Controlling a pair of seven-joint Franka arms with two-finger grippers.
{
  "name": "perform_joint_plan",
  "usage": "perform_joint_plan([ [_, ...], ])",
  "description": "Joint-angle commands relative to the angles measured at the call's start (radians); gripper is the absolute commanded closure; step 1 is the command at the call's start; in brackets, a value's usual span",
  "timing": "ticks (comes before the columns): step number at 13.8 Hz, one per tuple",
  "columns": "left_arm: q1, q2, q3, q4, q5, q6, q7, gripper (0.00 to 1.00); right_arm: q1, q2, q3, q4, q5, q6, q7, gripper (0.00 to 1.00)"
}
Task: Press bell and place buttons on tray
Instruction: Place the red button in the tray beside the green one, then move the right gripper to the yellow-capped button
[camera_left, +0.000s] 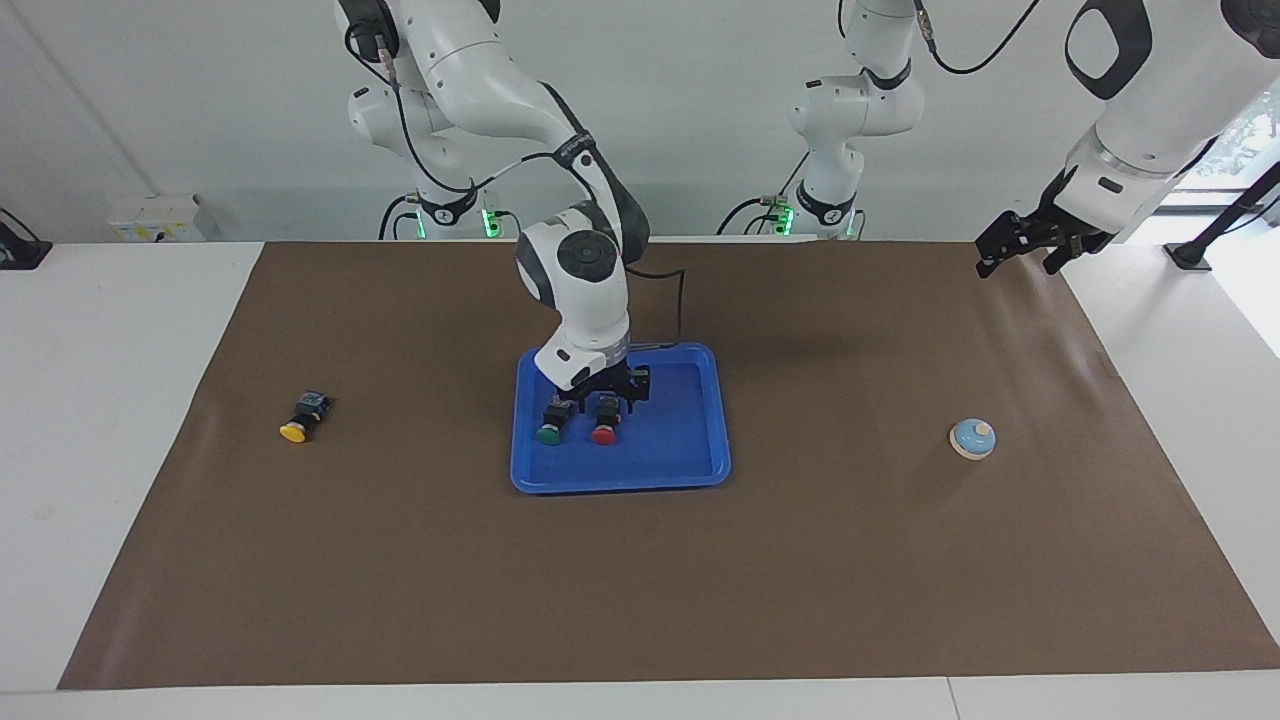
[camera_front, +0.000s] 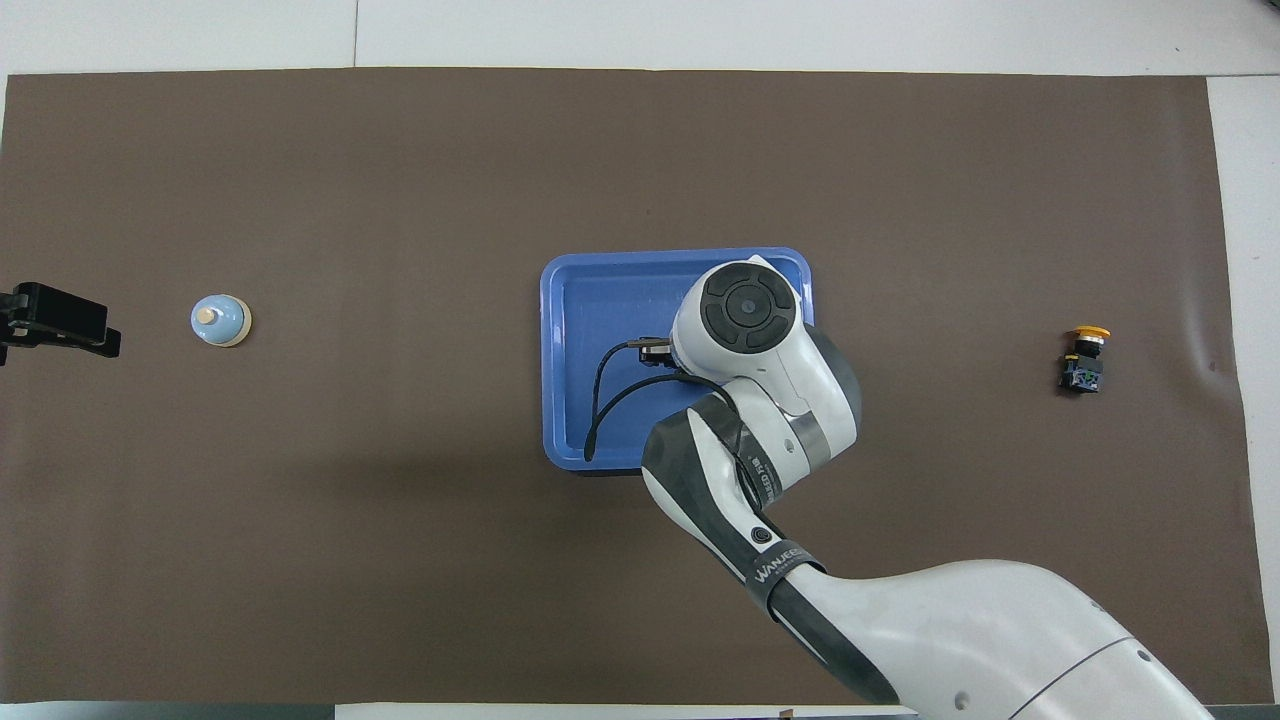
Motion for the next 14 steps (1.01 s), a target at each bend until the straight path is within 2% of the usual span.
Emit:
perform_joint_plan([
  [1,0.003,-0.003,0.000,-0.003,0.004,0.000,-0.005,0.00,-0.068,-0.094,-0.006,0.026,0.001,-0.134,-0.001,0.00],
  [5,0.003,-0.001,0.000,-0.003,0.004,0.000,-0.005,0.00,-0.267,-0.191,-0.008,0.020,-0.002,-0.283,-0.239,0.00],
  [8,0.003,-0.003,-0.001,-0.003,0.004,0.000,-0.005,0.00,-0.454,-0.204,-0.009,-0.015,-0.006,-0.305,-0.488,0.00],
  [11,0.003,-0.003,0.000,-0.003,0.004,0.000,-0.005,0.00,-0.600,-0.231,-0.009,-0.110,-0.035,-0.240,-0.643,0.00],
  [14,0.003,-0.003,-0.001,-0.004,0.004,0.000,-0.005,0.00,-0.717,-0.273,-0.009,-0.269,-0.039,-0.037,-0.775,0.00],
])
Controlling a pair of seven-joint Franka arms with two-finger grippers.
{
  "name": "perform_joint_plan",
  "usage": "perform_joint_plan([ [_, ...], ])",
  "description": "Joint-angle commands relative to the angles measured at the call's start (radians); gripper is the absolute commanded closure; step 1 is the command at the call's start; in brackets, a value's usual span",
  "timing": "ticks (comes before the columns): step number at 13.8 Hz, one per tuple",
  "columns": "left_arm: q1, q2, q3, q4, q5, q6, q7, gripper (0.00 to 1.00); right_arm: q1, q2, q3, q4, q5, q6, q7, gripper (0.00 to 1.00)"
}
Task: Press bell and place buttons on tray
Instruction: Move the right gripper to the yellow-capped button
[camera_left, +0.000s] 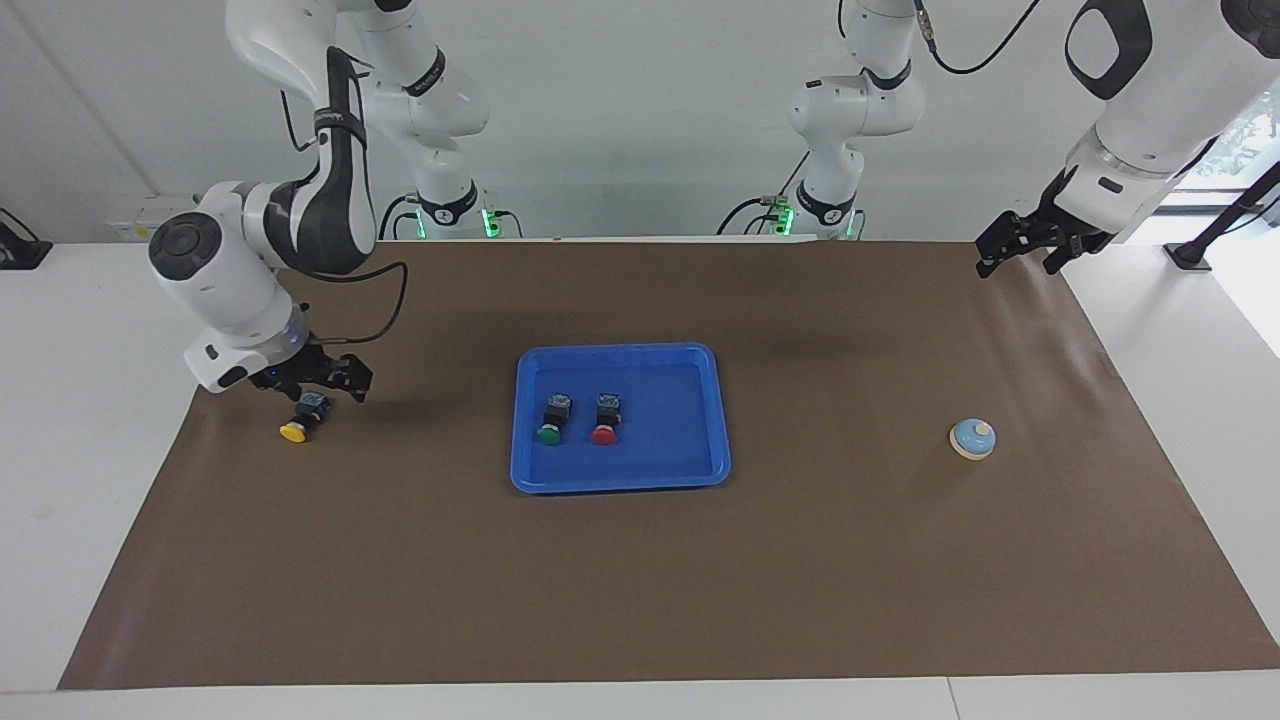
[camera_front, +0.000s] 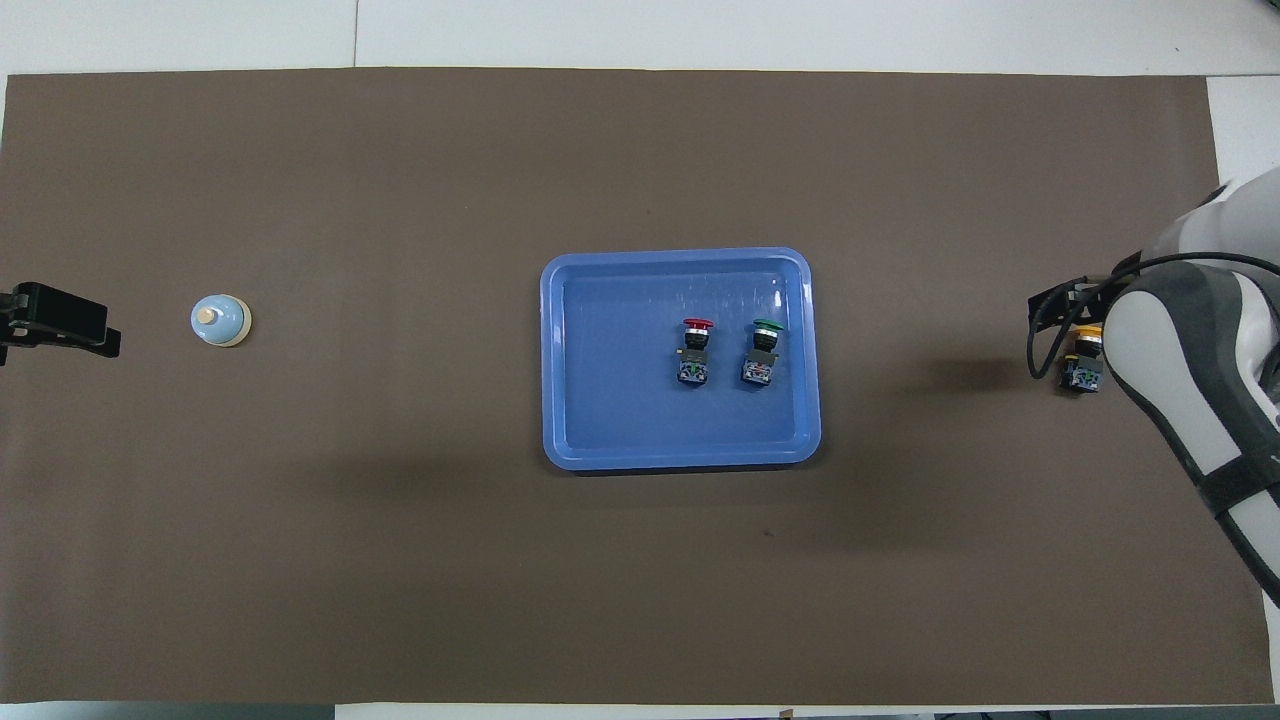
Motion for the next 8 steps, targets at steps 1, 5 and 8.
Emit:
perform_joint_plan([
  [1,0.003,-0.003,0.000,-0.003,0.004,0.000,-0.005,0.00,-0.102,-0.078,0.018,-0.194,-0.017,0.201,-0.100,0.00],
  [5,0.003,-0.001,0.000,-0.003,0.004,0.000,-0.005,0.00,-0.136,-0.089,0.018,-0.294,-0.017,0.350,-0.125,0.00],
  [8,0.003,-0.003,-0.001,-0.003,0.004,0.000,-0.005,0.00,-0.139,-0.075,0.019,-0.334,-0.013,0.410,-0.127,0.00],
])
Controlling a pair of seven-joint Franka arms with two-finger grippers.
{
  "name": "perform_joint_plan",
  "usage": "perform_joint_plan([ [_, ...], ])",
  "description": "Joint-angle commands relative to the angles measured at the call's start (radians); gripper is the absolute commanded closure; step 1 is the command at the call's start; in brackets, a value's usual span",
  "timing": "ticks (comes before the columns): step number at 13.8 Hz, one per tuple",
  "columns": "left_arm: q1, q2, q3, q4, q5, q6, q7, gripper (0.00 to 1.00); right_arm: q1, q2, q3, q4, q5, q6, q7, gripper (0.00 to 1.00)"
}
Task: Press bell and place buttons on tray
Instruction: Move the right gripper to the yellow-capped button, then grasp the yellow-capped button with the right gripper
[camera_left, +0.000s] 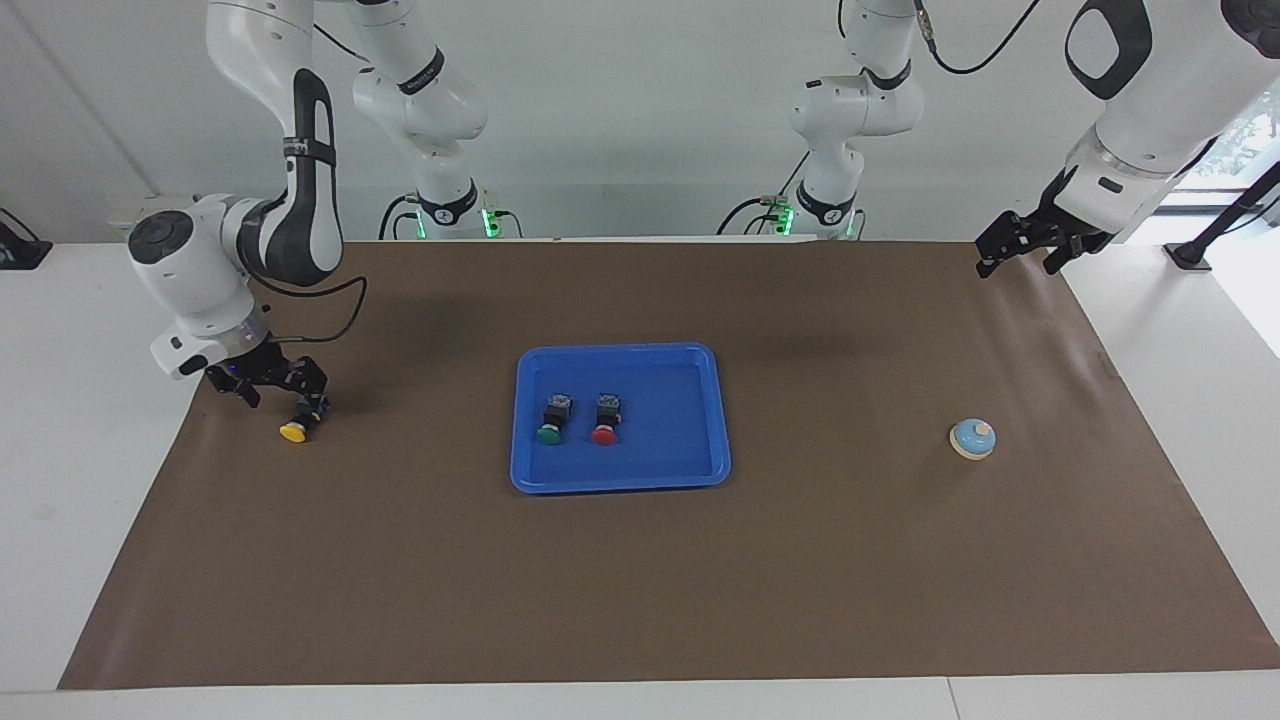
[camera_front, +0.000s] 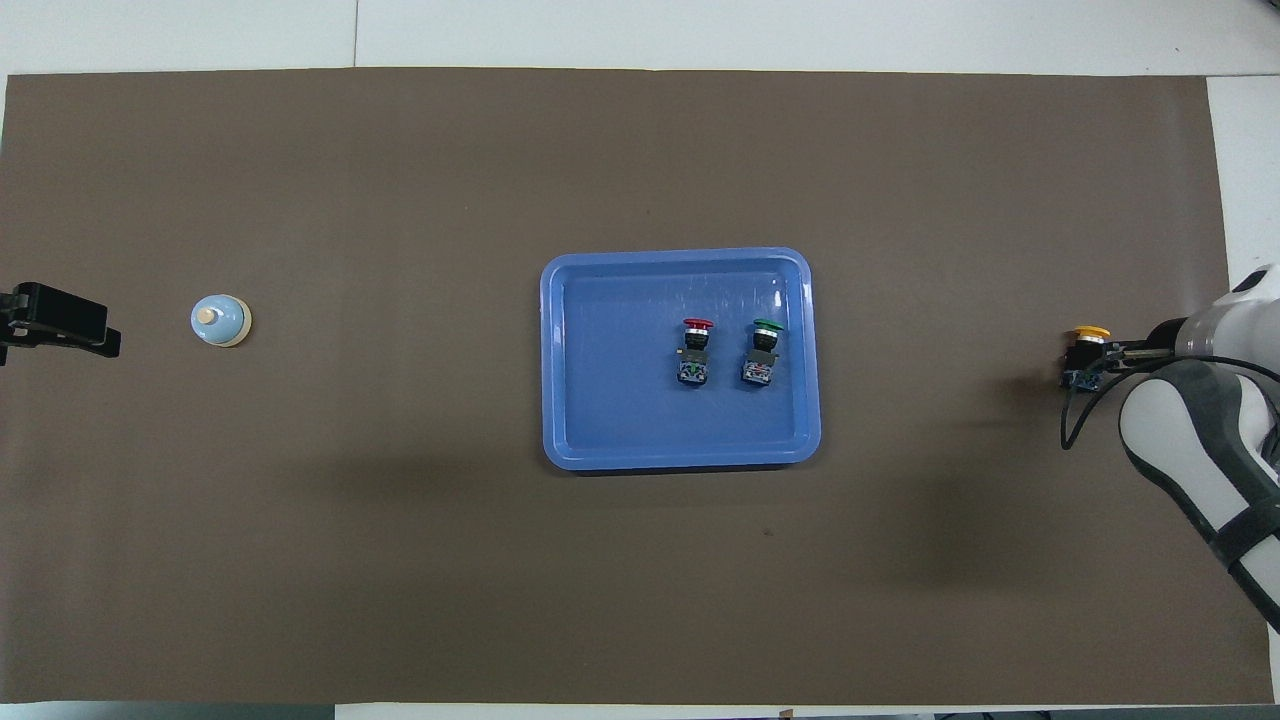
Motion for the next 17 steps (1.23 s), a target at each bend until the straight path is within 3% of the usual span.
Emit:
perform_joint_plan([
  [1,0.003,-0.003,0.000,-0.004,0.004,0.000,-0.005,0.00,-0.021,-0.015,0.012,-0.051,-0.011,0.052,-0.004,0.00],
  [4,0.003,-0.003,-0.001,-0.003,0.004,0.000,-0.005,0.00,-0.023,0.008,0.013,-0.051,0.002,0.061,-0.009,0.00],
  [5,0.003,-0.003,-0.001,-0.003,0.004,0.000,-0.005,0.00,-0.023,0.011,0.013,-0.051,0.002,0.076,-0.010,0.05],
  [6,0.003,-0.001,-0.001,-0.003,0.004,0.000,-0.005,0.00,-0.023,0.011,0.013,-0.051,0.002,0.076,-0.016,0.28],
  [8,0.003,-0.003,0.000,-0.004,0.004,0.000,-0.005,0.00,-0.023,0.011,0.015,-0.051,0.002,0.076,-0.023,1.00],
  [14,0.003,-0.003,0.000,-0.003,0.004,0.000,-0.005,0.00,-0.009,0.010,0.016,-0.039,0.005,0.061,-0.026,1.00],
  [17,0.003,-0.003,0.000,-0.003,0.004,0.000,-0.005,0.00,0.082,-0.001,0.024,0.086,0.008,-0.112,0.023,1.00],
])
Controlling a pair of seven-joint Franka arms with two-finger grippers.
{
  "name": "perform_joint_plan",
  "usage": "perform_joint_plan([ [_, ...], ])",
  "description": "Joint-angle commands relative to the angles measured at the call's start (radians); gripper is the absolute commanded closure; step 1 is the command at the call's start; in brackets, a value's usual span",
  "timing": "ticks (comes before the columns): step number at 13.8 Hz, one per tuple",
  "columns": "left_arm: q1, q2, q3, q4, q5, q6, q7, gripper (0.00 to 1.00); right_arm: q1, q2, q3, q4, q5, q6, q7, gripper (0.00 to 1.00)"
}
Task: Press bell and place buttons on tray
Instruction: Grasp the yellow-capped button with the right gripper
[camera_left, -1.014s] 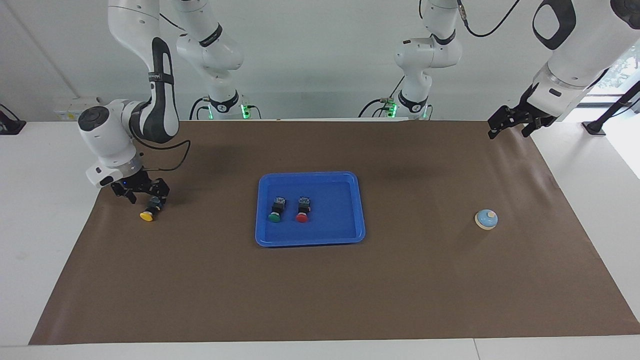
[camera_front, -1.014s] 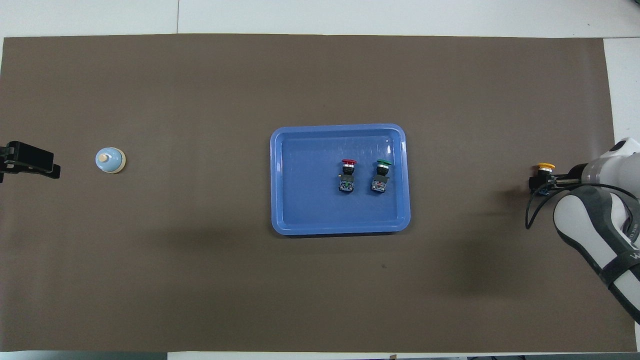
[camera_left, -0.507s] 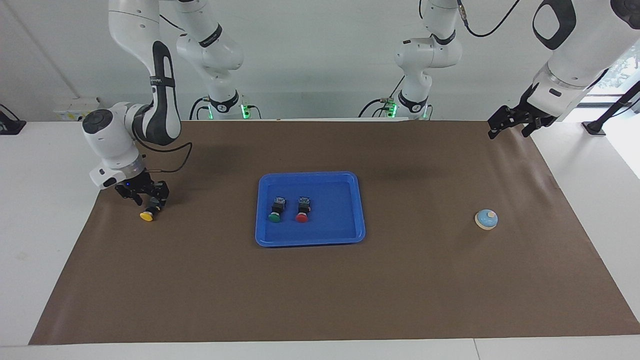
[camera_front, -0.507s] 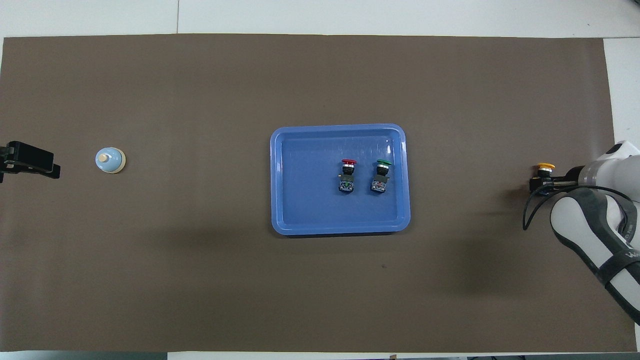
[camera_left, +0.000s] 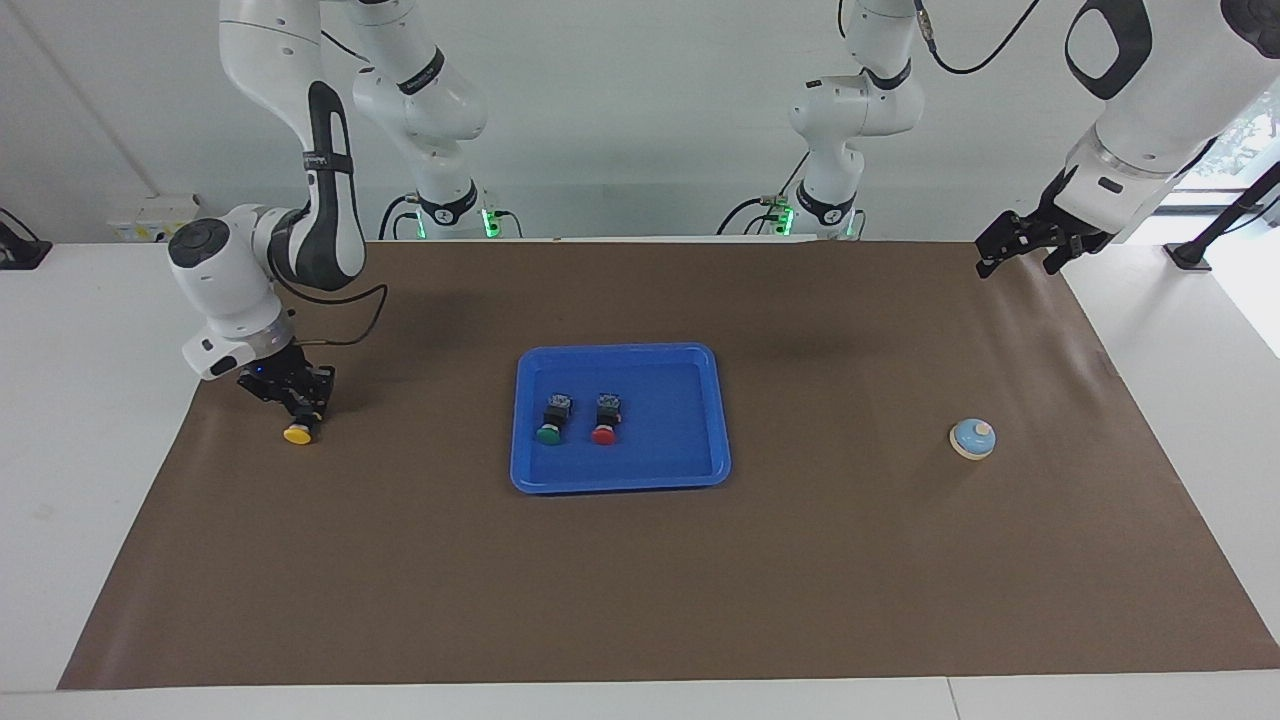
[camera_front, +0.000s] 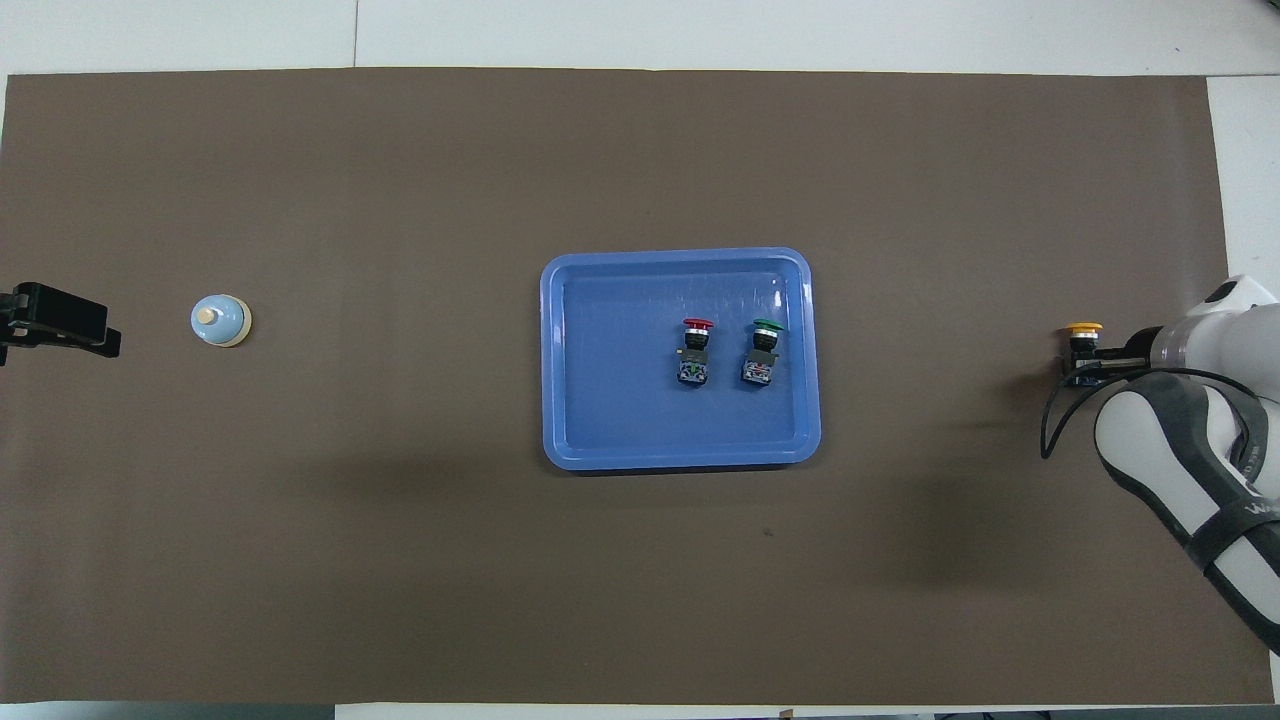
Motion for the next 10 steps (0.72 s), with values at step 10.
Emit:
perform_joint_plan([
  [10,0.003,-0.003,-0.001,-0.004,0.004,0.000,-0.005,0.00,0.688,0.053,0.006,0.418,-0.005,-0.422,0.741,1.00],
])
